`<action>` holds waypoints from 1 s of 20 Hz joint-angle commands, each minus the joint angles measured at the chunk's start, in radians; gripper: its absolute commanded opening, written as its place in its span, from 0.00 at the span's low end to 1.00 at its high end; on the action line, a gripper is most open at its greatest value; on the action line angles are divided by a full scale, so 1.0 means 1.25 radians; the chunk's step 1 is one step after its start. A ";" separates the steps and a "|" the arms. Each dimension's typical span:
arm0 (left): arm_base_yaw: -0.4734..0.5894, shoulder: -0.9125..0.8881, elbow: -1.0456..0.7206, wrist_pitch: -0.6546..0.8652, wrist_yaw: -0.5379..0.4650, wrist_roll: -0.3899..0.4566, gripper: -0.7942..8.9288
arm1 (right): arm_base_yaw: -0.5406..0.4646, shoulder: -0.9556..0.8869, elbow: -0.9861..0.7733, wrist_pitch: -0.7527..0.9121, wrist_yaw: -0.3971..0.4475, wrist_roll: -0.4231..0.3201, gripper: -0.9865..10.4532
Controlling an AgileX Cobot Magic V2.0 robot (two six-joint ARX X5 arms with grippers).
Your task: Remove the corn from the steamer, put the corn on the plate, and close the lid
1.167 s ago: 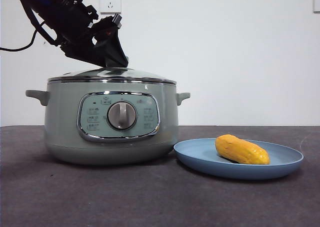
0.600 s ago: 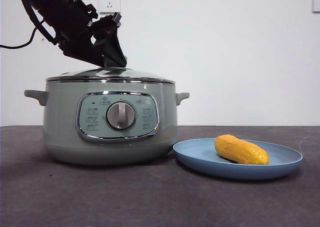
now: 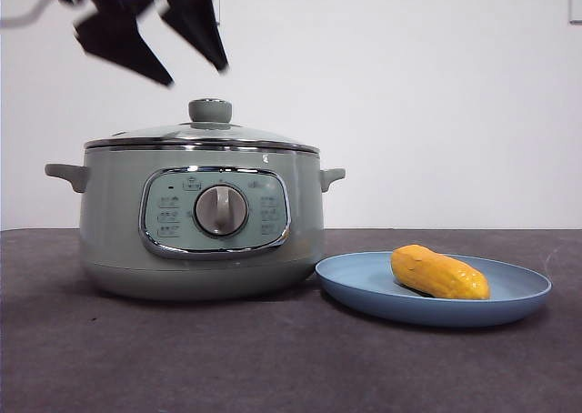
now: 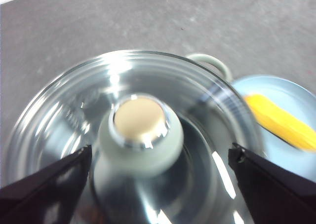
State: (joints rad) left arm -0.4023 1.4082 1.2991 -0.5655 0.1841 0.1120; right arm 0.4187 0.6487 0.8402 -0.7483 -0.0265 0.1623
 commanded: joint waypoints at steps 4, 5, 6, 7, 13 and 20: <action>-0.002 -0.030 0.126 -0.378 0.008 -0.003 0.56 | 0.001 0.006 -0.007 -0.064 -0.044 -0.067 0.58; -0.002 -0.030 0.143 -0.432 0.008 -0.003 0.56 | 0.001 0.009 -0.007 -0.082 -0.064 -0.078 0.58; -0.002 -0.030 0.159 -0.492 0.011 -0.002 0.56 | 0.001 0.013 -0.007 -0.103 -0.087 -0.096 0.58; -0.003 -0.030 0.166 -0.535 0.022 0.002 0.56 | 0.001 0.017 -0.007 -0.116 -0.106 -0.105 0.58; -0.003 -0.030 0.166 -0.596 0.027 0.020 0.19 | 0.001 0.041 -0.007 -0.132 -0.147 -0.108 0.21; -0.003 -0.030 0.166 -0.578 0.027 0.039 0.08 | 0.001 0.041 -0.007 -0.132 -0.142 -0.104 0.09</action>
State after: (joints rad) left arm -0.4023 1.3716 1.5093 -1.2942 0.2165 0.1493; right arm 0.4187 0.7010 0.8402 -0.9192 -0.2066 0.0334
